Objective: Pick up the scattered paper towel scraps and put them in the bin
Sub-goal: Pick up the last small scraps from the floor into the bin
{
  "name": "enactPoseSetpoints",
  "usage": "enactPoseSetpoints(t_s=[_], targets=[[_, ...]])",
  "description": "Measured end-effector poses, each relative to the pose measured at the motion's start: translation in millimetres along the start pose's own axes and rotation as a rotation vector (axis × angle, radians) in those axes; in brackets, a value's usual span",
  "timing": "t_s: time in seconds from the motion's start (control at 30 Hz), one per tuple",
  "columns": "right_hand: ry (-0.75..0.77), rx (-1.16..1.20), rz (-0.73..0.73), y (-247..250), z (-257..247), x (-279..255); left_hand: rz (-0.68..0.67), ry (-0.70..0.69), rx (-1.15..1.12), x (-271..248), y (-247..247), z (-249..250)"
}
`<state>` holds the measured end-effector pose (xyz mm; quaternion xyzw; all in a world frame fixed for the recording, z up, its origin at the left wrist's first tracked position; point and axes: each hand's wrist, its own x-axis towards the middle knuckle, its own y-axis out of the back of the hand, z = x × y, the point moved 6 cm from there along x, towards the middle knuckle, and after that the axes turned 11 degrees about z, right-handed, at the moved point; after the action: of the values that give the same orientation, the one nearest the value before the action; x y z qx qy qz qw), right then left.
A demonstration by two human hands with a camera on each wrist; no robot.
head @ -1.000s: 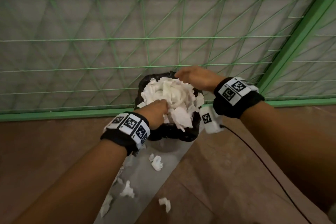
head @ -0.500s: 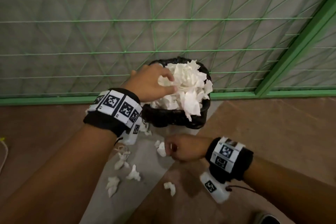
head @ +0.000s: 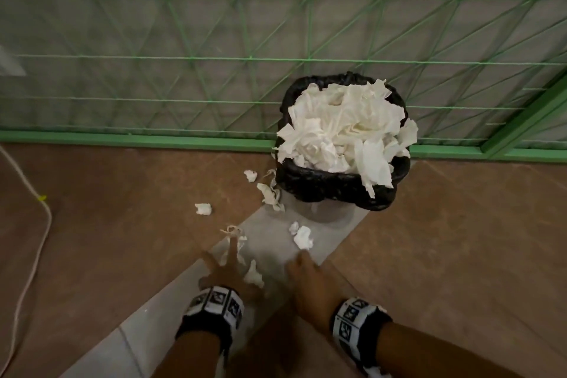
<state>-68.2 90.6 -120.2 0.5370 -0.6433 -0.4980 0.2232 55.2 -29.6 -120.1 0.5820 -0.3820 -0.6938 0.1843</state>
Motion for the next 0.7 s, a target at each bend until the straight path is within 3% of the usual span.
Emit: enactPoseSetpoints(t_s=[0.07,0.13,0.2,0.37,0.5,0.63,0.7], targets=[[-0.138,0.014,0.111,18.1,12.6,19.8,0.103,0.030,-0.043,-5.5,-2.9,6.7],[-0.228,0.026,0.102,21.1,27.3,38.2,0.245,-0.021,-0.100,2.8,2.7,14.7],[-0.251,0.043,0.056,17.7,33.7,51.0,0.279,-0.034,-0.186,10.6,6.4,22.2],[-0.185,0.000,0.008,0.6,16.5,73.6,0.273,-0.040,-0.045,33.9,9.0,27.0],[-0.093,-0.048,-0.091,3.5,-2.3,85.0,0.418,-0.160,0.106,47.2,13.3,37.9],[-0.087,0.036,-0.026,38.2,-18.3,77.6,0.423,-0.207,0.046,55.8,22.3,35.6],[-0.068,0.102,0.031,67.8,-32.2,68.6,0.402,-0.188,-0.132,59.6,41.8,28.7]])
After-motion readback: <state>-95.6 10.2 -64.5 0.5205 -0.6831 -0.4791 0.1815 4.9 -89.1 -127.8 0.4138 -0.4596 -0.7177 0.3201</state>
